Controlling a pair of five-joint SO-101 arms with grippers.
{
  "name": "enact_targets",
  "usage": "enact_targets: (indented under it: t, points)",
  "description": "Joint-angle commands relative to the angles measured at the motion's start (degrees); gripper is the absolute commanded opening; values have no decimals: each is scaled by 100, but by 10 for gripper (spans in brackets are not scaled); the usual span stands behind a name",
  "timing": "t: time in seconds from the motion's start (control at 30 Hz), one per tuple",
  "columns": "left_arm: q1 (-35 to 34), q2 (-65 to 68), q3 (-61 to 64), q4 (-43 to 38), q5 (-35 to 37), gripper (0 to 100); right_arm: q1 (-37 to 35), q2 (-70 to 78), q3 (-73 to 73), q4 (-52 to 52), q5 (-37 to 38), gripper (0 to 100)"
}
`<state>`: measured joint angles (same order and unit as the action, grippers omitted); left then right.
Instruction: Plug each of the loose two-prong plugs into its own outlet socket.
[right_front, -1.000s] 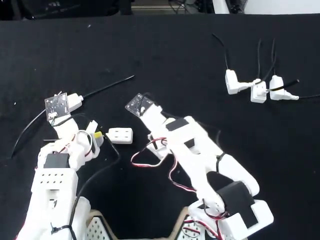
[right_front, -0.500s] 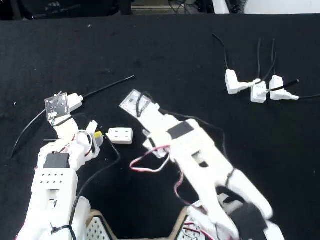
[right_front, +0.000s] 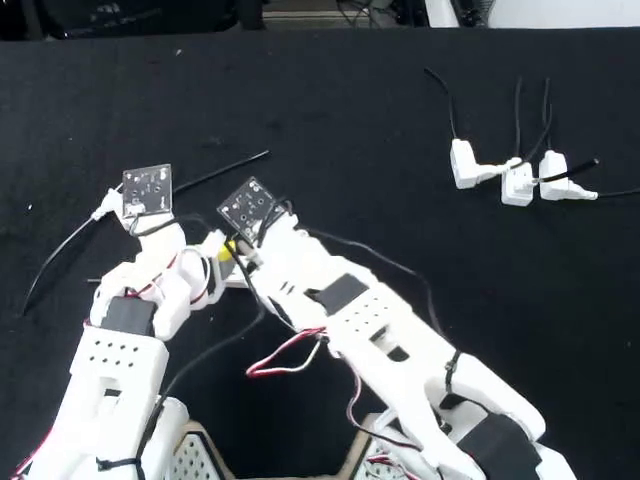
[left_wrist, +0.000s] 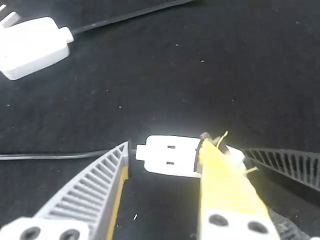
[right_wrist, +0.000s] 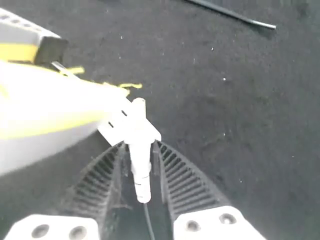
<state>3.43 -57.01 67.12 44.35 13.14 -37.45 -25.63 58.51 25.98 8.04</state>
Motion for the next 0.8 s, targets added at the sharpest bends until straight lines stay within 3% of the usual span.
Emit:
enact_targets:
  t: [0.0,0.2,0.77]
  points:
    - [22,-70,-259,-26,70,225,-229,-479,-40,-9,-53,10]
    - [48,-79,-418,-70,18,225,-501,-1147,-31,633,-53,10]
    - [303,-70,-681,-229,18,225,-598,-1534,409,651,-44,10]
